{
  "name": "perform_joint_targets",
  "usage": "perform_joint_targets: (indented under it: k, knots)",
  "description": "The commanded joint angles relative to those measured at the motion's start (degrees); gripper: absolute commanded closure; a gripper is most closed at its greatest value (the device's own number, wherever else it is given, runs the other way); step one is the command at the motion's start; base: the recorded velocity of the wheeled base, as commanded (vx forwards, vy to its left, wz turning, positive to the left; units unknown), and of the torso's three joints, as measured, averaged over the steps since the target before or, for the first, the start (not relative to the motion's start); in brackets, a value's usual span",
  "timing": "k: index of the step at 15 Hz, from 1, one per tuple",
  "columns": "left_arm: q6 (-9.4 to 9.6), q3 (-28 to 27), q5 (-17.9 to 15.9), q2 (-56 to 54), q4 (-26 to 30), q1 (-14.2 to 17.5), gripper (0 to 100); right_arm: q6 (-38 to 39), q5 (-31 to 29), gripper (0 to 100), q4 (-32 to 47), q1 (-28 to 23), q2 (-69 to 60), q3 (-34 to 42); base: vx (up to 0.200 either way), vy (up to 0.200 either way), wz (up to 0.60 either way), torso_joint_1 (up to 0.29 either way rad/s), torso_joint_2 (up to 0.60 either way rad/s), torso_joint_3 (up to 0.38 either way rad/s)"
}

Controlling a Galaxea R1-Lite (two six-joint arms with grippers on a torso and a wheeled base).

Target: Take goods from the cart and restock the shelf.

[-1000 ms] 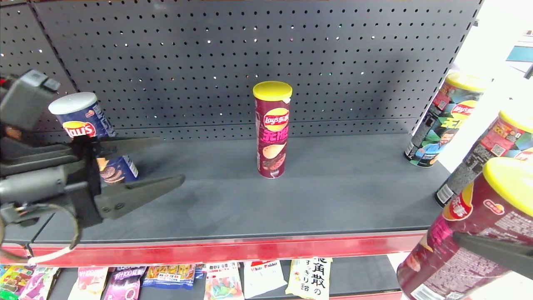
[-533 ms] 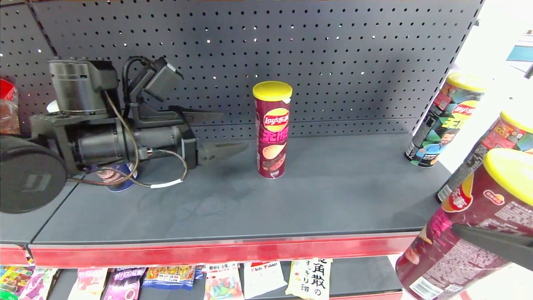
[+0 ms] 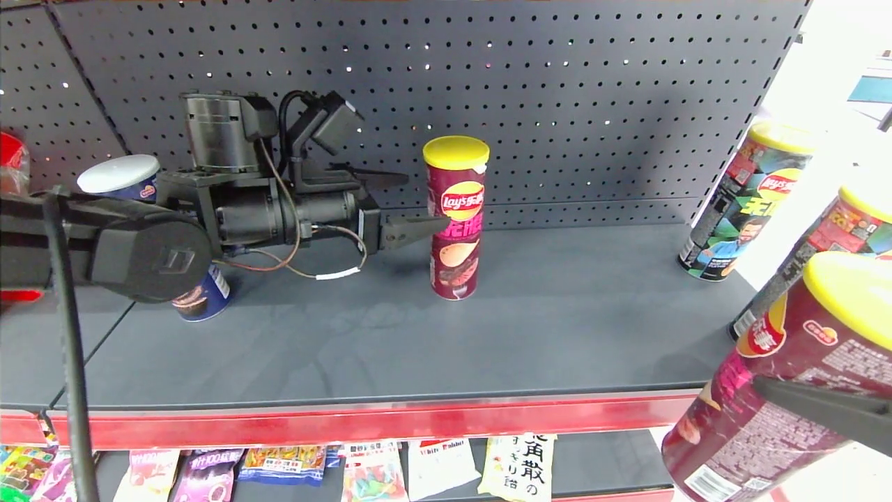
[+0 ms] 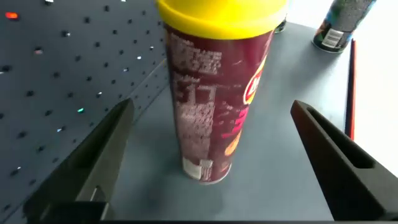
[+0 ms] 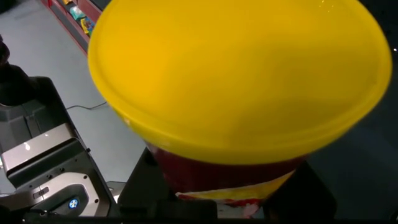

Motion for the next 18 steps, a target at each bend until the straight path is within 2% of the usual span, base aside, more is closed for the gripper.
perform_joint_targets:
  k: [1,5,7,9,10,15,16,18]
  knots:
    - [-0.1,-1.15,0.03,1.76,-0.09,-0.6,0,-0.01,-0.32,100,-0.01,0.03,-0.11,0.22,0.0,0.0,0.0,0.0,0.0,0.0]
    - [-0.1,-5.46,0.56,4.66,-0.01,-1.13,0,-0.01,-0.32,100,-0.01,0.03,-0.02,0.22,0.0,0.0,0.0,0.0,0.0,0.0]
    - [-0.19,-6.25,0.56,5.19,0.08,-2.36,0,-0.01,-0.5,100,0.08,0.12,0.07,0.39,0.0,0.0,0.0,0.0,0.0,0.0]
    - [-1.16,-6.43,0.65,5.54,-0.01,-3.15,0,-0.01,-0.5,100,0.08,0.12,-0.02,0.48,0.0,0.0,0.0,0.0,0.0,0.0]
    - [-2.39,-7.04,1.62,5.71,0.08,-4.03,0,-0.01,-0.5,100,0.08,0.12,0.07,0.3,0.0,0.0,0.0,0.0,0.0,0.0]
    - [-3.09,-10.73,2.76,8.79,0.08,-5.08,0,-0.01,-0.59,100,-0.01,0.12,0.24,0.39,0.0,0.0,0.0,0.0,0.0,0.0]
    - [-3.09,-10.91,3.29,9.49,-0.09,-5.43,100,-0.01,-0.59,100,0.08,0.03,0.24,0.39,0.0,0.0,0.0,0.0,0.0,0.0]
    - [-3.09,-11.08,3.46,10.11,-0.01,-5.26,100,-0.01,-0.59,100,0.08,0.03,0.24,0.48,0.0,0.0,0.0,0.0,0.0,0.0]
